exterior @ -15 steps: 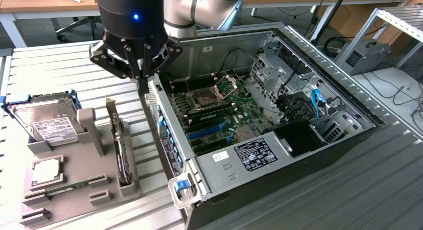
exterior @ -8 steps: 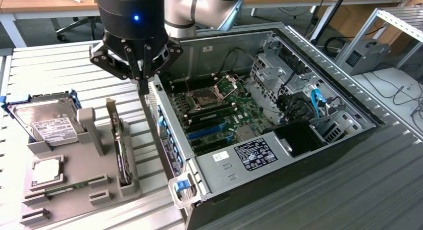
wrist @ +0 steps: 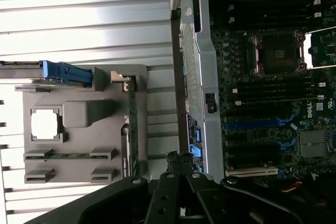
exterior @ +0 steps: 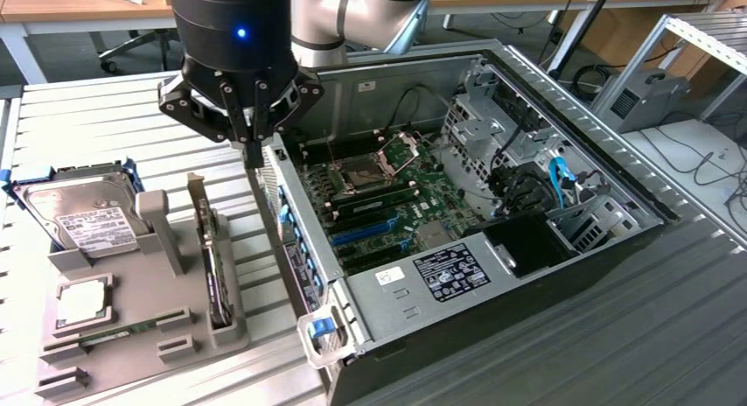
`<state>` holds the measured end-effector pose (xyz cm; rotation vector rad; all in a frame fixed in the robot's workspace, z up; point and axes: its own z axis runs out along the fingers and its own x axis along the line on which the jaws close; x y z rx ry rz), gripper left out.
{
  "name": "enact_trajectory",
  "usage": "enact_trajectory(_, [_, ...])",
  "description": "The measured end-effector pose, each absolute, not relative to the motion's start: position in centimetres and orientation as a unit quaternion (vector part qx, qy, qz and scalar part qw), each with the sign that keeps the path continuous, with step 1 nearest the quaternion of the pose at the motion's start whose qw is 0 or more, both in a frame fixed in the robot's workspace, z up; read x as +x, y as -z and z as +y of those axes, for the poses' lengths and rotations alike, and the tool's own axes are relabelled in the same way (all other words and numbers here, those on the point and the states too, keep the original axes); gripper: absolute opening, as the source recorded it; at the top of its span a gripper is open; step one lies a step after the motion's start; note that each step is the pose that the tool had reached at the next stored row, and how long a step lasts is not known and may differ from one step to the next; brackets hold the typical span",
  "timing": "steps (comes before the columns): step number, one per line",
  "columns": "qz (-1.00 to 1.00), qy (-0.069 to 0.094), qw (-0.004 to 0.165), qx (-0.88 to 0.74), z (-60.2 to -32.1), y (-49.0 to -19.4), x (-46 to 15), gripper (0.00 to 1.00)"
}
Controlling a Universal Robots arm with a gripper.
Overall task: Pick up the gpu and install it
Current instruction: 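Reach for the gpu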
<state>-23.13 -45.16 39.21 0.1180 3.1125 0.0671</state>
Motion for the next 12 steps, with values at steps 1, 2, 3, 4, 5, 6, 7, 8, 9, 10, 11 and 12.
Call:
enact_trajectory(1, [0.999, -0.022, 0.013, 0.038, -45.18, -39.21, -23.13, 0.11])
enact_trajectory(2, [0.999, -0.022, 0.013, 0.038, -45.2, -39.21, -23.13, 0.11])
enact_trajectory(3, [0.999, -0.022, 0.013, 0.038, -45.22, -39.21, -23.13, 0.11])
enact_trajectory(4, [0.999, -0.022, 0.013, 0.038, -45.25, -39.21, -23.13, 0.11])
enact_trajectory(5, [0.999, -0.022, 0.013, 0.038, -45.27, -39.2, -23.13, 0.11])
enact_trajectory(6, [0.999, -0.022, 0.013, 0.038, -45.29, -39.2, -23.13, 0.11])
enact_trajectory(7, [0.999, -0.022, 0.013, 0.038, -45.32, -39.2, -23.13, 0.11])
enact_trajectory(8, [0.999, -0.022, 0.013, 0.038, -45.35, -39.2, -23.13, 0.11])
enact_trajectory(9, [0.999, -0.022, 0.013, 0.038, -45.37, -39.2, -23.13, 0.11])
enact_trajectory(10, [0.999, -0.022, 0.013, 0.038, -45.39, -39.2, -23.13, 0.11])
enact_trajectory(11, [0.999, -0.022, 0.013, 0.038, -45.41, -39.2, -23.13, 0.11])
enact_trajectory(12, [0.999, -0.022, 0.013, 0.038, -45.44, -39.2, -23.13, 0.11])
